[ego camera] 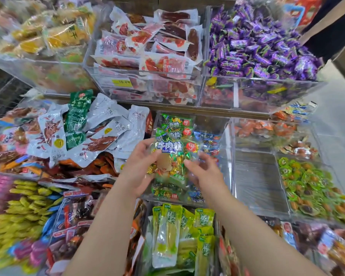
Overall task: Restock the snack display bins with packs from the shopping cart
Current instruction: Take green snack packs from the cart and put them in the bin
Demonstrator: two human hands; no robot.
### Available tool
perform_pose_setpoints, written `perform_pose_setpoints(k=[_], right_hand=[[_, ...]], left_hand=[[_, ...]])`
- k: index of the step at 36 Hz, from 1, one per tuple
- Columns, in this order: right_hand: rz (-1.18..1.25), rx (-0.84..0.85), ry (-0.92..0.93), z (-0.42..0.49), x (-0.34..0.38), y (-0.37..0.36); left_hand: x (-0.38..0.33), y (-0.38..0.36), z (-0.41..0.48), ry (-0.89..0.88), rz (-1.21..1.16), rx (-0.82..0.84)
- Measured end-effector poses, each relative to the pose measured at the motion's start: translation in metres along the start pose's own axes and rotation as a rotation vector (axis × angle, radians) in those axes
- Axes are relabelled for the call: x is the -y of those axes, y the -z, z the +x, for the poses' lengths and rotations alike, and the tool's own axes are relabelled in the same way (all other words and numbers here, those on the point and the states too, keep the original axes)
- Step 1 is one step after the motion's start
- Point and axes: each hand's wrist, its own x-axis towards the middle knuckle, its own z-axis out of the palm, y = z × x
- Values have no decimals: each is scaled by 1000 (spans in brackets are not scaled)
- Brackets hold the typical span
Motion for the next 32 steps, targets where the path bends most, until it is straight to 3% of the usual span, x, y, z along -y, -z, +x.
perform_pose_setpoints(k=[1, 3, 8, 10, 12, 15, 17, 23, 29, 32], right_hand=[[74, 52, -41, 5, -2, 1], [-23, 85, -13, 13, -5, 4], [-202, -87, 101, 48, -1, 17], [-272, -114, 144, 64, 3, 18], [-360, -133, 165, 85, 5, 14], [-527, -113, 204, 113, 6, 2], [-615, -99, 211, 123, 1, -3], [-669, -113, 165, 123, -19, -8], [-684, -292, 131, 123, -28, -20], [-804, -268, 239, 127, -30, -20]], left_hand=[[4, -2, 1, -21, 76, 12], [8, -4, 3, -106, 328, -19], [11, 21, 20, -470, 1157, -342], [11, 31, 30, -452, 1453, -353], [14, 36, 40, -296, 1639, -334], [22, 37, 51, -116, 1771, -277], [25, 36, 55, -88, 1807, -270], [37, 39, 56, -209, 1828, -327], [39, 36, 58, -200, 1819, -334], [40, 37, 58, -201, 1814, -330]])
